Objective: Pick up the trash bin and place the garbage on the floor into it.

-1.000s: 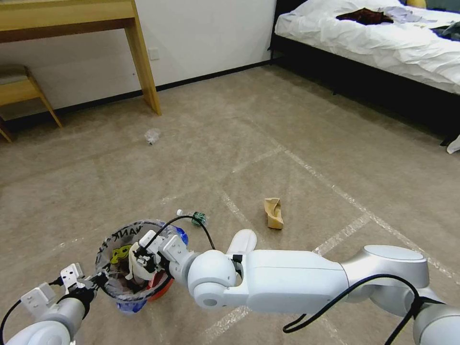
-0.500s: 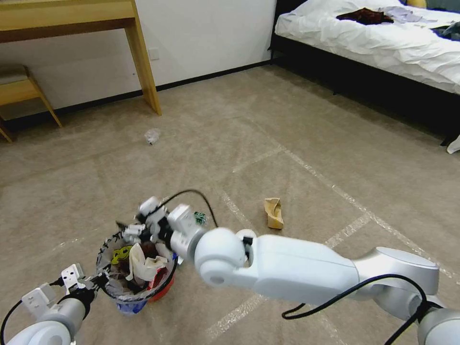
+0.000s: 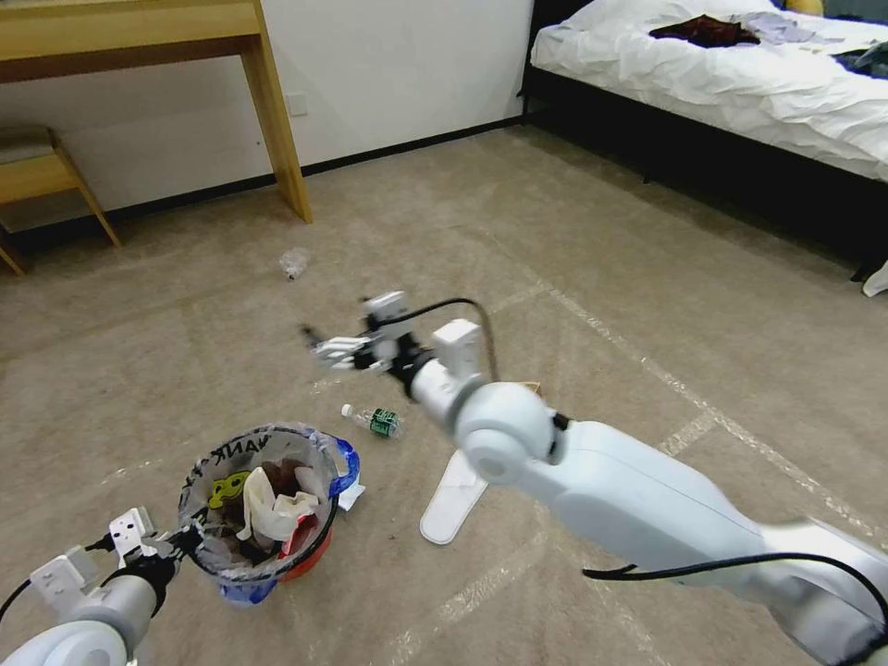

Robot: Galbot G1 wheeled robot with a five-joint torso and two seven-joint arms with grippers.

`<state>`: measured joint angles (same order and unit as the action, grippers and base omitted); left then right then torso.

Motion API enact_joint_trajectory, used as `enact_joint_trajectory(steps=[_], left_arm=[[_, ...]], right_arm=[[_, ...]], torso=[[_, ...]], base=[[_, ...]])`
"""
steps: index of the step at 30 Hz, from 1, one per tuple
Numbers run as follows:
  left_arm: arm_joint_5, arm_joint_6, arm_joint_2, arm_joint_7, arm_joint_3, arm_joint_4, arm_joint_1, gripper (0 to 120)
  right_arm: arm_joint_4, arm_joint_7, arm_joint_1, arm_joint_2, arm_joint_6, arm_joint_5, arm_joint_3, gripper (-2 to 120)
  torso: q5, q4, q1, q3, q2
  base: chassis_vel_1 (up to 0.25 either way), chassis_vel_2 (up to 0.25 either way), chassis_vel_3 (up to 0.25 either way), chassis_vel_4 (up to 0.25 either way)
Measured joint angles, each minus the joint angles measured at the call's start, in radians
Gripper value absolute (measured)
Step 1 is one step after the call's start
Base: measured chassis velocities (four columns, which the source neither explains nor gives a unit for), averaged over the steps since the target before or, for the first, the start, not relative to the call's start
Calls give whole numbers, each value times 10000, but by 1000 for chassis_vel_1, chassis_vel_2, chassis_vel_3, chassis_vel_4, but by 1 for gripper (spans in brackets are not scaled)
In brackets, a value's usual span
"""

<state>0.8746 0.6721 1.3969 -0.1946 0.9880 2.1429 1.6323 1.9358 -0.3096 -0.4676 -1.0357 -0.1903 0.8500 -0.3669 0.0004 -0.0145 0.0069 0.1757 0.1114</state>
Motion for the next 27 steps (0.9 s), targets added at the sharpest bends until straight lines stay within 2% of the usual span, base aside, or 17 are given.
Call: enact_joint_trajectory(steps=[2,6,8,12,14,15,17,20,22,26,27], left_arm=[[1,0,1,-1,44,36,27,1],[-3,0,0,-3,86,113,66,1],[-20,0,35,-3,184,312,172,1],[-71,-10,99,6,283,481,319,1],[-133,-42,121,31,341,609,408,1],[-133,-42,121,31,341,609,408,1],[-220,-76,136,56,375,690,446,1],[-255,-88,138,65,388,731,478,1],[-310,-93,140,71,400,779,515,1],[-344,-102,141,72,407,780,523,1],[-378,-123,141,83,415,780,555,1]], right_arm=[[204,265,-660,338,532,-405,778,100],[391,499,-1128,604,1044,-498,1383,100],[525,757,-1749,857,1729,-619,2323,100],[533,833,-2311,920,2160,-855,3170,100],[609,878,-3243,842,2578,-1464,4353,100],[609,878,-3243,842,2578,-1464,4353,100],[764,986,-4261,623,2875,-2041,5559,100],[852,1057,-4795,470,3025,-2330,6244,100],[878,1371,-5751,198,3476,-2892,7413,100],[876,1533,-6240,28,3753,-3179,7932,100],[875,1660,-6721,-170,4019,-3426,8406,100]], torso=[[-1,1,0,0,0],[-2,3,0,0,0],[-1,1,-1,-2,0],[-2,4,0,-1,1],[-3,3,-1,-2,0],[-3,3,-1,-2,0],[0,1,0,-2,0],[-3,0,-1,-2,1],[-1,1,-1,-2,1],[-4,1,-1,-3,2],[-2,1,0,-2,1]], base=[[0,0,0,0],[0,0,0,0],[0,0,0,0],[0,0,0,0],[0,0,0,0],[0,0,0,0],[0,0,0,0],[0,0,0,0],[0,0,0,0],[0,0,0,0],[0,0,0,0]])
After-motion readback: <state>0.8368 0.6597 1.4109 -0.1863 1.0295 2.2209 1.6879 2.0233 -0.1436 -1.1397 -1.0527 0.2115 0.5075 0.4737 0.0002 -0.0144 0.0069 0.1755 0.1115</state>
